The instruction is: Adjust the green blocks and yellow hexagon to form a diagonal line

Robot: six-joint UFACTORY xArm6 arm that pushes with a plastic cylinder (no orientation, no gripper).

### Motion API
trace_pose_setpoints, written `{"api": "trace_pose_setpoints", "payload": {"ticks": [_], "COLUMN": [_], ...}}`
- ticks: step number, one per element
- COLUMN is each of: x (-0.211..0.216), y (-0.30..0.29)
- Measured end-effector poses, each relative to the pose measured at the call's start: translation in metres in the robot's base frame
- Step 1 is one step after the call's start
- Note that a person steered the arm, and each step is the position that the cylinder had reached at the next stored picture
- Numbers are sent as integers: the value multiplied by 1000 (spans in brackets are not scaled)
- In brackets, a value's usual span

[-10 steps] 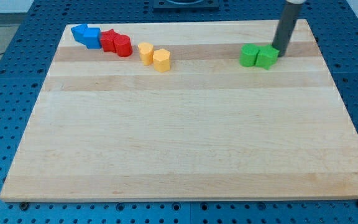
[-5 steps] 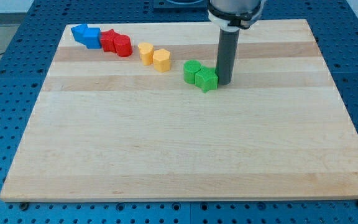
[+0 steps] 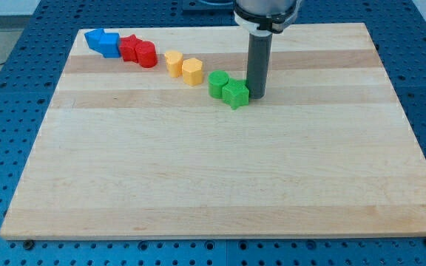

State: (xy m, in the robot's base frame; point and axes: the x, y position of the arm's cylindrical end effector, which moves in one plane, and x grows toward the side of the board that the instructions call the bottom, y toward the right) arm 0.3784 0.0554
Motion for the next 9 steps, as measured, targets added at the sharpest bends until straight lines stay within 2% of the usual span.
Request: {"api": "trace_pose_setpoints", "payload": {"ticks": [5,6,7,9], "x": [-3,-20,-59,-63], "y": [-22,1,-19,-75]}}
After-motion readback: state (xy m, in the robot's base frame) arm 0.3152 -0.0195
